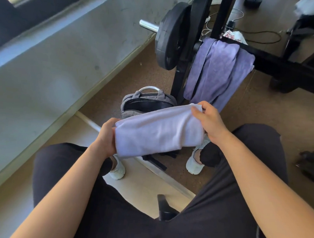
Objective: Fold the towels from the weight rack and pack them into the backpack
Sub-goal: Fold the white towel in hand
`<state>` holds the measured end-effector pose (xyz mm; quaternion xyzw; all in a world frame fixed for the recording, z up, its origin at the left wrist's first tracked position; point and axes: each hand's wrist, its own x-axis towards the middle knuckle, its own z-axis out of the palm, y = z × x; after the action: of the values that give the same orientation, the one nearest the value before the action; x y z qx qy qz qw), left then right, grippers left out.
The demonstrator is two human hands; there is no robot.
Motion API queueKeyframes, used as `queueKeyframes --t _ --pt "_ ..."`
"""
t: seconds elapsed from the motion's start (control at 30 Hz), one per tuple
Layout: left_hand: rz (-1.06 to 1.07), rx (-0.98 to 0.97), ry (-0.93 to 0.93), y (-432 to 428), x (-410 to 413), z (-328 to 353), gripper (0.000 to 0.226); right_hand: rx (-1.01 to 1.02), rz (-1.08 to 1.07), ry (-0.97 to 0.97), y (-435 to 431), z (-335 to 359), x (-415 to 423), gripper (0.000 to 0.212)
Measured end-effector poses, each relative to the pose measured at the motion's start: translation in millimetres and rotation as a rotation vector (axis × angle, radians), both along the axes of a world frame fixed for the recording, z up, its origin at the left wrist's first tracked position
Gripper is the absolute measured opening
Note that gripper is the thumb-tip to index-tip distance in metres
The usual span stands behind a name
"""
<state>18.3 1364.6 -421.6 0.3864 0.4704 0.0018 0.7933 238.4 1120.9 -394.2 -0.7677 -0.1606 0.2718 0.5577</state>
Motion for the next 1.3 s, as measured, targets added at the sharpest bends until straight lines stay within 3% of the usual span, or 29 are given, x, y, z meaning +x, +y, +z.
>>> queueKeyframes --t 0.07,0.13,0.27,0.3,0.37,0.43,0.5,0.57,0.7,0.83,0.93,1.0,1.17,1.23,1.3 --pt "-0.038 -0.116 -0.074 -1.6 -1.3 2.1 0.061 0.079 -0.028 0.092 1.3 0.5 -1.7 0.016" --pt "-0.115 -0.084 -0.107 -3.3 -3.3 4.5 0.067 0.151 -0.057 0.175 1.7 1.5 -2.0 0.011" --pt "-0.168 0.253 -0.223 -3.5 -4.5 3.0 0.068 0.208 -0.038 0.223 -2.5 2.9 4.0 0.008" --pt "-0.139 0.337 -0.267 -3.7 -4.5 2.7 0.067 0.180 -0.037 0.188 -4.3 2.1 5.9 0.010" --pt "-0.065 0.563 -0.301 -5.2 -3.6 4.6 0.043 0.068 -0.058 -0.008 -7.2 2.7 7.5 0.010" --pt "-0.082 0.815 -0.228 -2.2 -3.4 -0.5 0.033 -0.036 -0.022 -0.176 -8.6 1.1 8.7 0.010" --pt "-0.276 0.957 -0.088 2.3 -5.6 -9.1 0.039 -0.198 0.124 -0.189 -9.9 -2.0 9.8 0.012" --pt "-0.383 0.986 0.051 3.9 -8.9 -14.7 0.033 -0.329 0.217 -0.173 -11.8 -4.9 9.1 0.010" --pt "-0.030 0.949 0.099 8.7 -5.4 -14.5 0.033 -0.179 0.060 -0.274 -8.5 -5.9 8.3 0.012" --pt "-0.381 0.941 0.243 7.0 -11.3 -15.5 0.056 -0.405 0.353 -0.151 -11.8 -17.4 10.5 0.027" --pt "-0.180 0.950 0.164 6.8 -9.1 -9.9 0.048 -0.358 0.192 -0.108 -9.8 -21.6 11.7 0.019" --pt "-0.172 0.927 0.086 7.1 -5.9 -10.5 0.048 -0.274 0.061 -0.091 -5.6 -19.3 13.2 0.019" --pt "-0.120 0.885 -0.027 3.1 -3.7 -5.8 0.052 -0.187 0.044 -0.002 -0.7 -16.0 10.9 0.017" --pt "-0.050 0.794 -0.005 -0.2 -0.3 -0.9 0.047 -0.145 0.018 0.049 0.9 -14.8 8.5 0.013" --pt "0.035 0.584 0.097 -2.8 3.4 0.5 0.039 -0.121 0.002 0.091 2.6 -16.6 5.7 0.016"
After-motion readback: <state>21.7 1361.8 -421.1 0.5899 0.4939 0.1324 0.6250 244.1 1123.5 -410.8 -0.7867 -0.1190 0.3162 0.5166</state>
